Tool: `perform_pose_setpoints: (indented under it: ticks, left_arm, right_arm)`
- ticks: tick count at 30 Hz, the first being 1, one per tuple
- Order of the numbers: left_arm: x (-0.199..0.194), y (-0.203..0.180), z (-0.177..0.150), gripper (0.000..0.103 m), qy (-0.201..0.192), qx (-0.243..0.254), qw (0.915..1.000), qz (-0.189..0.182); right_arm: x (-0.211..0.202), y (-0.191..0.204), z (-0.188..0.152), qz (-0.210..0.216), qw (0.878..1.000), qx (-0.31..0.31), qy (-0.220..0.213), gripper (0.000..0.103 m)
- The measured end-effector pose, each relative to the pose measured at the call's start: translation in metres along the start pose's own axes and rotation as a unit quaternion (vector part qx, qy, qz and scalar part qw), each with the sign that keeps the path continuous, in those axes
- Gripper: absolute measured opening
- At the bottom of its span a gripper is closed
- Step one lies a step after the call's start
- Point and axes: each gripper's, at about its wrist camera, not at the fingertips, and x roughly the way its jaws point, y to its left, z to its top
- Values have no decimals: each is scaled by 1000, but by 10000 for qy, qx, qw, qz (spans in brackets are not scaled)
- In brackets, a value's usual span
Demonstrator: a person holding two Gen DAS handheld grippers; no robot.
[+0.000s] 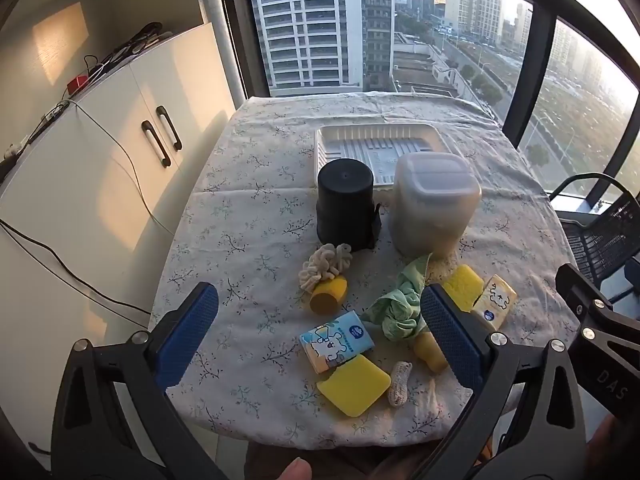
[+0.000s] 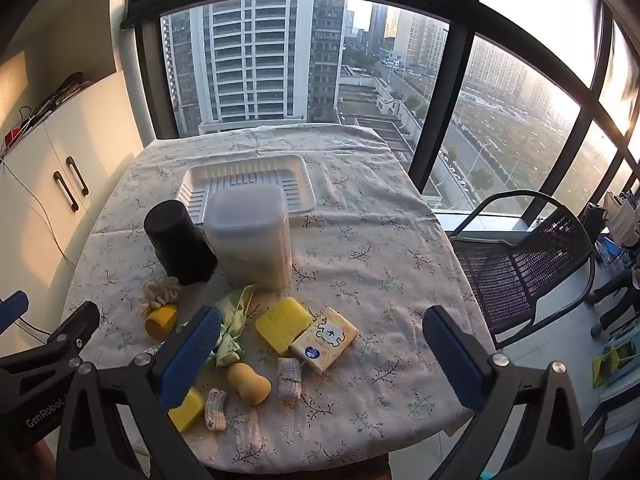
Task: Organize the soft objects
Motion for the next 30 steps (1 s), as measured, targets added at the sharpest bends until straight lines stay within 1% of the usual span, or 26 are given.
perform_pose_setpoints:
  ticks: [1,2,6,10,13,30]
  left_arm:
    - [-1,0,-1,103,-10,-9,10000,28]
    - [3,1,2,103,170,11,9998,-127]
    - [3,-7,-2,103,67,15,9999,-124]
    - [0,-4,-2,103,-10,16,9999,-127]
    - [-1,-2,2,103,5,15,9999,-152]
    - [-6,-1,5,103,-26,22,9998,-198]
  right_arm:
    - [0,0,0,-6,10000,-1,1,103]
    - [0,0,0,-9,10000,-3,-5,103]
    - [0,0,0,-14,10000,-3,-2,103]
    - [4,3,3,-23,10000,-8,-14,103]
    - [-1,-1,0,48,10000,31,-67,103]
    - [1,-1,2,51,10000,36,-46,103]
